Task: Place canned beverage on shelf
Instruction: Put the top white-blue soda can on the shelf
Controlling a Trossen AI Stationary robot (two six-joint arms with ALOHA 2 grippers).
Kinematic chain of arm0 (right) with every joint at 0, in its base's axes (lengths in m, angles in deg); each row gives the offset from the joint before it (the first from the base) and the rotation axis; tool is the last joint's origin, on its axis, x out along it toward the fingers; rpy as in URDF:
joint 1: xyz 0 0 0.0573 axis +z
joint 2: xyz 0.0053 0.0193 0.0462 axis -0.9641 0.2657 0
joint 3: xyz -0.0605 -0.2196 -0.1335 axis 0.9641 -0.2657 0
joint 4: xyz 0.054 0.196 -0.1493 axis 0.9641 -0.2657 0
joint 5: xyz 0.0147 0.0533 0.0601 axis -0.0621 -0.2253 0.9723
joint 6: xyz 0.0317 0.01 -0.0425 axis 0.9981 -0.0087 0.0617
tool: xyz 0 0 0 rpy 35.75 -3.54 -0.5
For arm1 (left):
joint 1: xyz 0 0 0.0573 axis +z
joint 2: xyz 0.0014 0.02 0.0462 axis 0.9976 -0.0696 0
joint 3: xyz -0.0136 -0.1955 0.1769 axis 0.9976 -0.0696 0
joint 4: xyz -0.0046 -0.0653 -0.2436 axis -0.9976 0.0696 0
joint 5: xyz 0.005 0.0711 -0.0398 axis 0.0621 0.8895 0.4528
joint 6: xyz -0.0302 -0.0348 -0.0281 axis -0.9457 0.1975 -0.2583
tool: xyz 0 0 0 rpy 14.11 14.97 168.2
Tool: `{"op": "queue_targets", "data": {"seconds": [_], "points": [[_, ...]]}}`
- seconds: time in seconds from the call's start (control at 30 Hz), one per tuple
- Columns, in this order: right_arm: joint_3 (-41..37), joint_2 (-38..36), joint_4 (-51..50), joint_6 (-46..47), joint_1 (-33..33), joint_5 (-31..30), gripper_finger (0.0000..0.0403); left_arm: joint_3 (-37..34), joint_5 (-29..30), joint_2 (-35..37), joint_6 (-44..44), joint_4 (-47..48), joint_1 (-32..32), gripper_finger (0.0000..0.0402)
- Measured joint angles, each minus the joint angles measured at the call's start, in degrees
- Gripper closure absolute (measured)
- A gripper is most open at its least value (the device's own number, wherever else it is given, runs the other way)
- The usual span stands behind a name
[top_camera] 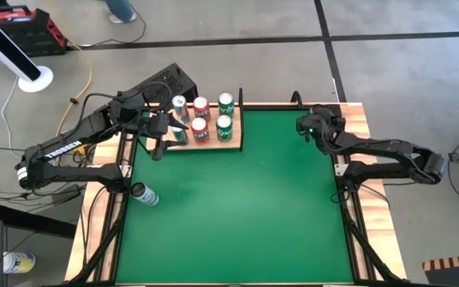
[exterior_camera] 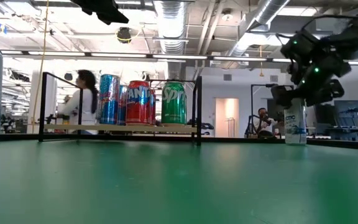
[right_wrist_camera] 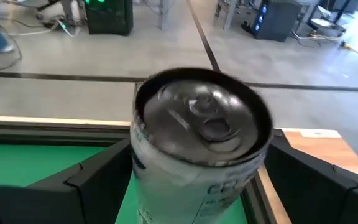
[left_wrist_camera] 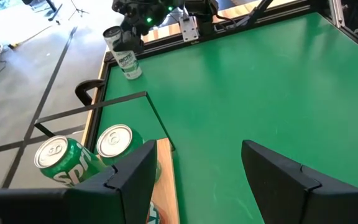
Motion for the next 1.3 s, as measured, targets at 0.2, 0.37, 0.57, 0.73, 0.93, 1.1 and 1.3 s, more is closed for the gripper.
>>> {"op": "queue_targets", "data": {"seconds": [0.2,0.37,0.57,0.73,0.93,1.1,1.3], "points": [[-5.0,-0.3,14.1,-6.3,0.2,3.0,0.0025,0.0,0.0,0.0,0.0,0.0,0.0,0.0182],[-5.0,-0.3,16.3,-8.7,0.5,3.2,0.0039,0.0,0.0,0.0,-1.3,0.1,0.0,0.0182],[-5.0,-0.3,16.3,-9.0,0.5,3.3,0.0106,0.0,0.0,0.0,-3.6,1.4,0.0,0.0182],[-4.4,-0.3,15.8,-9.7,1.4,3.7,0.013,0.0,1.5,0.0,-3.7,5.1,0.0,0.0182],[1.7,-0.2,14.7,-14.8,3.8,9.4,0.013,0.0,2.2,0.0,-3.7,5.2,0.0,0.0182],[11.1,-0.2,7.0,-18.6,7.4,16.8,0.013,0.0,-1.1,0.0,-2.8,3.9,0.0,0.0182],[22.1,-0.2,2.0,-24.3,13.6,21.6,0.013,0.0,-3.7,0.0,-1.5,3.2,0.0,0.0182]]}}
